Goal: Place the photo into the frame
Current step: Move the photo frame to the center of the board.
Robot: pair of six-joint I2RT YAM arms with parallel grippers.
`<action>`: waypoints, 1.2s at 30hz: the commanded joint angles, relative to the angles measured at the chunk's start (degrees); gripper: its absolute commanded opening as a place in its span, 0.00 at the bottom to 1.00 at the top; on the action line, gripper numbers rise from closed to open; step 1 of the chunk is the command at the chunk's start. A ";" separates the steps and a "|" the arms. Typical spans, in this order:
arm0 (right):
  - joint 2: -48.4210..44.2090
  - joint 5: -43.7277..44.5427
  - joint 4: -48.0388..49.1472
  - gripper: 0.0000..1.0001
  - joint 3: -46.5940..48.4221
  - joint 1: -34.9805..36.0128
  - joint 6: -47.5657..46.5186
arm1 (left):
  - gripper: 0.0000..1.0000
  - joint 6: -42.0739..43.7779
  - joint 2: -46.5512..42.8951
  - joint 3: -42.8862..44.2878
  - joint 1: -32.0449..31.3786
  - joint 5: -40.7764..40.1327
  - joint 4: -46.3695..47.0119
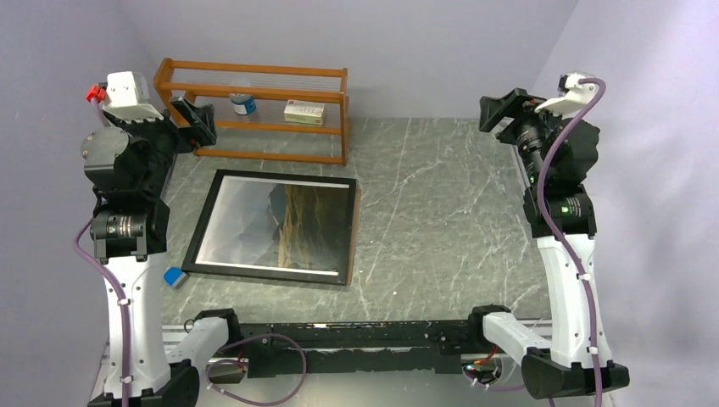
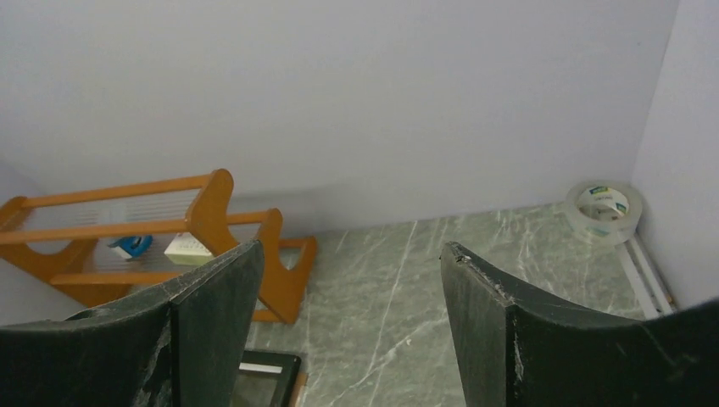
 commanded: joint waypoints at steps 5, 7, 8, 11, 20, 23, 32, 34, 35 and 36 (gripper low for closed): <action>0.92 -3.30 2.56 0.84 -0.56 0.09 1.96 | 0.94 -1.81 0.96 -0.52 -0.20 1.01 3.36; 1.50 -4.01 2.67 0.84 -0.77 0.20 2.37 | 0.94 -1.83 1.00 -0.74 -0.21 1.12 3.50; 1.77 -4.57 2.67 0.84 -0.93 0.34 2.66 | 0.94 -1.86 1.00 -0.93 -0.15 1.17 3.59; 2.49 -6.00 3.28 0.84 -2.57 1.30 3.81 | 0.94 -1.97 1.01 -1.50 -0.20 1.15 3.64; 7.63 -0.53 3.75 0.83 -11.30 15.69 7.16 | 0.94 -3.37 0.89 -2.94 -0.16 -0.91 -0.49; 11.55 0.28 4.01 0.83 -14.23 20.60 9.42 | 0.94 -4.15 -0.10 -4.58 -0.14 -1.90 -2.85; 23.42 7.76 2.83 0.92 -17.98 33.36 9.84 | 0.94 -7.20 -4.40 -10.71 -0.16 -3.14 -9.89; 25.55 8.37 3.01 0.92 -18.10 34.89 9.65 | 0.94 -7.73 -5.05 -11.87 -0.20 -3.26 -10.71; 26.54 8.80 2.95 0.92 -17.99 35.51 9.58 | 0.94 -7.93 -5.17 -12.19 -0.18 -3.45 -11.16; 27.55 9.17 2.75 0.92 -17.75 35.98 9.54 | 0.94 -8.22 -5.41 -12.56 -0.18 -3.67 -11.53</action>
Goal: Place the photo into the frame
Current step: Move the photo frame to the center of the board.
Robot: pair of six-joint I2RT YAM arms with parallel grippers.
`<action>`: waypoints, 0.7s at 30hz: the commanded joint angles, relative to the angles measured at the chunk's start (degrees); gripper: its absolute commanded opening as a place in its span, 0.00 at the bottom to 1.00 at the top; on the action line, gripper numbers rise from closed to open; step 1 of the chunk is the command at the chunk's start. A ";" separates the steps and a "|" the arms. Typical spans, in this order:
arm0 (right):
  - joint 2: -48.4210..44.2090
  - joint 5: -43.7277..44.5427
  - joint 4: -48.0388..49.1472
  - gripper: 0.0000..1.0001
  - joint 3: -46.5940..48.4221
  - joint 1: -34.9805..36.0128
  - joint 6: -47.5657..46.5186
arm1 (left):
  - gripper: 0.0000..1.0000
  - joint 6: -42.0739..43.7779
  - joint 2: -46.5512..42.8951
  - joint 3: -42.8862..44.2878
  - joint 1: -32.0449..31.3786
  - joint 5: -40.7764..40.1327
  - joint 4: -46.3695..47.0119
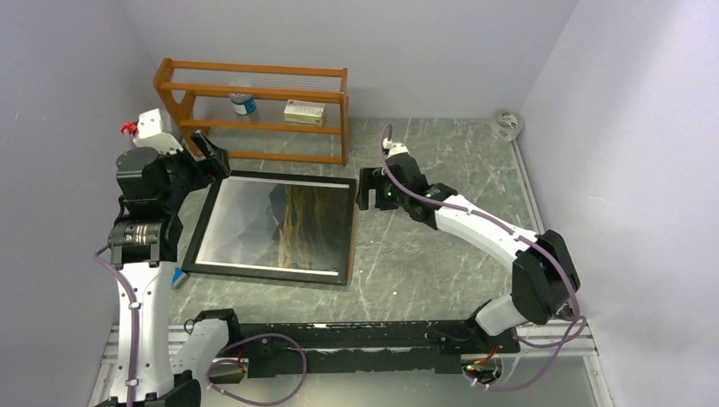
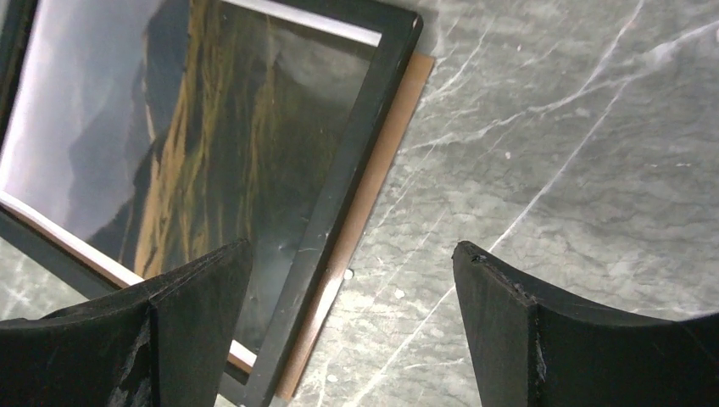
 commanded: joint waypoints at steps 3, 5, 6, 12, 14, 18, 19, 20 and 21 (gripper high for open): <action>4.54 4.94 -0.14 0.92 1.40 2.74 0.68 | 0.94 -2.55 -1.90 -2.06 -0.14 -1.36 -2.36; 6.47 5.98 -0.66 0.92 1.69 3.35 1.28 | 0.94 -2.63 -2.13 -2.82 -0.13 -2.08 -2.96; 7.25 6.33 -0.99 0.92 1.91 3.63 1.58 | 0.94 -2.76 -2.15 -3.49 -0.18 -2.44 -3.40; 11.87 8.34 -3.35 0.91 3.93 5.19 2.71 | 0.94 -5.31 -2.77 -8.98 -0.18 -2.09 -3.01; 13.25 8.54 -3.77 0.90 4.40 5.66 2.82 | 0.94 -6.18 -2.66 -11.22 -0.13 -1.59 -2.56; 16.07 6.92 -3.75 0.88 5.81 6.21 2.71 | 0.94 -7.56 -2.00 -14.56 -0.16 -1.27 -2.63; 16.72 6.48 -3.61 0.88 6.24 6.35 2.59 | 0.94 -7.89 -1.87 -15.47 -0.14 -1.24 -2.49; 17.44 6.06 -3.29 0.88 6.63 6.47 2.50 | 0.94 -8.33 -1.75 -16.45 -0.18 -1.18 -2.37; 18.41 5.78 -3.08 0.88 7.05 6.71 2.30 | 0.94 -8.53 -1.71 -17.55 -0.18 -1.05 -2.04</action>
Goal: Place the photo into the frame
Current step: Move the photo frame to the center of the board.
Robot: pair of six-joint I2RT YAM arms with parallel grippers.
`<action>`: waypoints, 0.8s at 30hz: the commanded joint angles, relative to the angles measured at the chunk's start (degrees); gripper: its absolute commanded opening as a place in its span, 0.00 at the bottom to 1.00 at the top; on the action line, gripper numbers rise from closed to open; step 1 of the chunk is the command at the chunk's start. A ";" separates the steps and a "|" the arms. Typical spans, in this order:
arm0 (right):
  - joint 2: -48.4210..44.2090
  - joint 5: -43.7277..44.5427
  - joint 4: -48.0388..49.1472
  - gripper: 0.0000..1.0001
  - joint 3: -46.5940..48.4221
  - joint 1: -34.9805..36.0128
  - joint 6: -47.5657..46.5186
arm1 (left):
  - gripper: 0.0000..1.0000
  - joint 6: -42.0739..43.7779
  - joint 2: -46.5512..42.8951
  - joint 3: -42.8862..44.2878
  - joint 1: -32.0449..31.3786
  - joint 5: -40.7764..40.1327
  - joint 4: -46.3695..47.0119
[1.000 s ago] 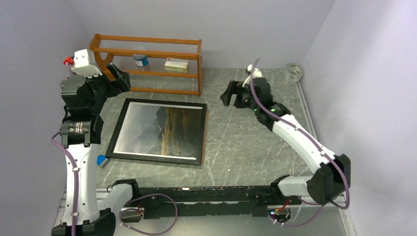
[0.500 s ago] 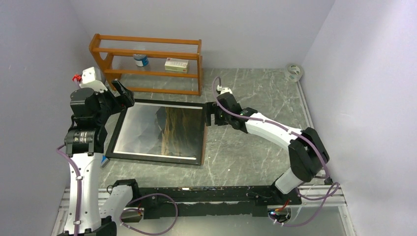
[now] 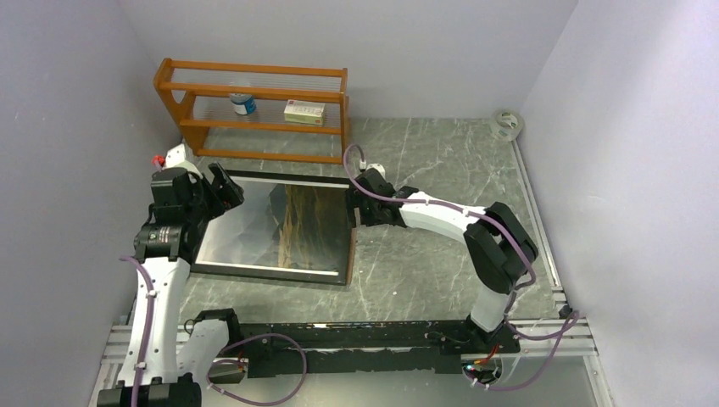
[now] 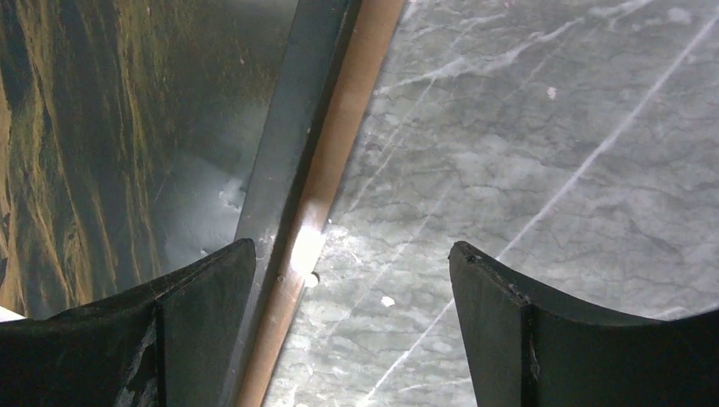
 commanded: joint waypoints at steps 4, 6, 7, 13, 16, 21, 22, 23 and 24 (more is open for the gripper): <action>5.79 -0.48 1.48 0.88 5.88 1.32 0.12 | 0.91 -3.72 0.21 -6.93 -0.16 -0.37 3.09; 7.54 0.64 1.36 0.87 7.23 1.97 0.14 | 0.91 -4.44 0.17 -8.71 -0.17 -1.16 3.61; 8.40 1.43 1.12 0.87 7.87 2.49 0.17 | 0.91 -4.63 0.23 -9.20 -0.18 -1.33 3.81; 12.37 5.03 -2.64 0.85 11.22 4.00 1.17 | 0.90 -4.54 2.18 -9.62 -0.17 -1.21 3.82; 13.21 6.18 -5.20 0.77 11.94 4.17 2.00 | 0.90 -4.54 2.83 -9.63 -0.18 -1.55 3.74; 13.13 8.51 -9.17 0.54 13.39 4.30 3.17 | 0.91 -4.93 2.58 -10.40 -0.18 -2.18 4.28; 12.96 8.87 -9.89 0.50 13.50 4.30 3.62 | 0.91 -5.02 2.60 -10.58 -0.18 -2.17 4.38; 12.79 9.03 -10.38 0.45 13.41 4.30 4.01 | 0.91 -5.11 2.55 -10.76 -0.17 -2.17 4.52; 12.50 9.03 -10.70 0.41 13.26 4.29 4.18 | 0.91 -5.23 2.65 -10.94 -0.16 -2.13 4.70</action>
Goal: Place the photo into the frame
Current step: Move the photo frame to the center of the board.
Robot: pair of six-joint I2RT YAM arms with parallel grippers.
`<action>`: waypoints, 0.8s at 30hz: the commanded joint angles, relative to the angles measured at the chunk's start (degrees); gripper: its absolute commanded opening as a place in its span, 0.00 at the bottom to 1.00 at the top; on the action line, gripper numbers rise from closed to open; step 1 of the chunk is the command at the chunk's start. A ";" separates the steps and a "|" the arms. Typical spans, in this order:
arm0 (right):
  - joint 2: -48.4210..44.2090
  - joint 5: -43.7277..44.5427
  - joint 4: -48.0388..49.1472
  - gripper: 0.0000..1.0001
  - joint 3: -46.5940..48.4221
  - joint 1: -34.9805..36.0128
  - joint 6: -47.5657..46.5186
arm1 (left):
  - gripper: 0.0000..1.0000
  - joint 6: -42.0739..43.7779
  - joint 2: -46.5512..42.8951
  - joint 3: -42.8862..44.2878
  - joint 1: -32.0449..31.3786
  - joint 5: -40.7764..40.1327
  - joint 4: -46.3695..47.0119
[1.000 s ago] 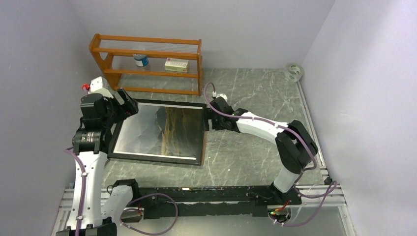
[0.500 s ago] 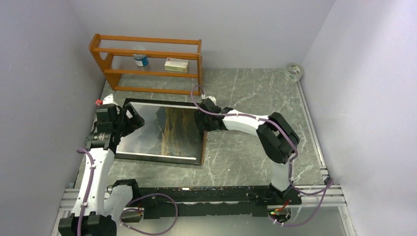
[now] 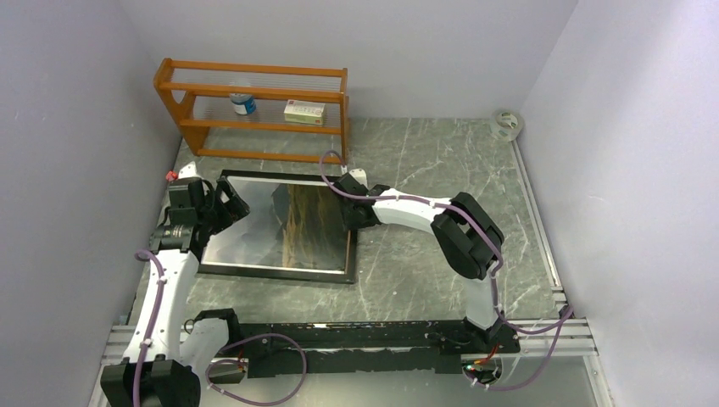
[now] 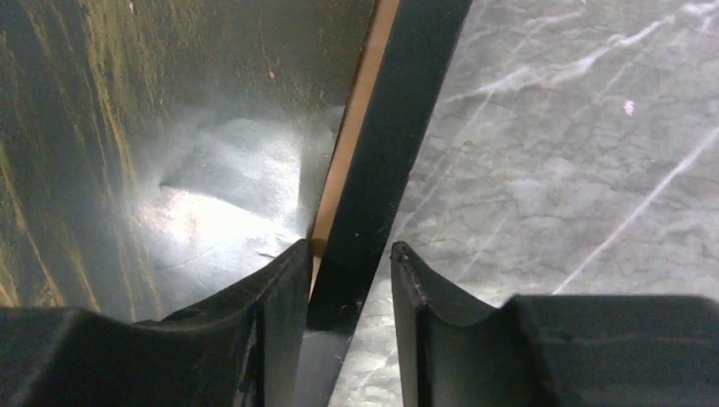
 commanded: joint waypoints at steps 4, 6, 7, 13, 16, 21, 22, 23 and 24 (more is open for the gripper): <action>-2.02 2.61 -4.85 0.29 0.54 -0.05 2.60 | 0.91 -1.08 -0.05 -1.29 -0.17 -1.21 2.31; -2.91 2.49 -4.98 0.23 -0.19 -0.05 3.06 | 0.91 -1.02 0.00 -1.54 -0.18 -1.44 2.18; -3.51 2.56 -5.09 0.21 -0.60 -0.05 3.10 | 0.91 -1.02 -0.03 -1.71 -0.14 -1.45 2.20; -8.59 0.94 -4.66 0.19 -4.40 -0.14 2.42 | 0.91 -2.14 0.43 -1.48 -0.10 -1.45 1.59; -11.88 1.17 -5.54 0.19 -7.03 -0.86 2.90 | 0.91 -3.54 1.48 -1.65 -0.10 -1.45 1.03; -15.35 -1.28 -2.76 0.26 -14.35 -3.88 1.44 | 0.90 -4.83 2.75 -1.72 -0.04 -2.62 1.51; -15.68 -1.99 -1.91 0.31 -15.25 -3.99 0.12 | 0.90 -4.92 2.82 -1.48 -0.03 -2.68 1.62; -15.92 -2.40 -1.40 0.40 -15.48 -4.00 -1.12 | 0.90 -4.87 2.98 -1.10 -0.07 -2.80 1.65; -16.30 -2.57 -1.59 0.51 -15.22 -3.96 -2.20 | 0.90 -4.78 3.14 -0.60 -0.07 -3.04 1.50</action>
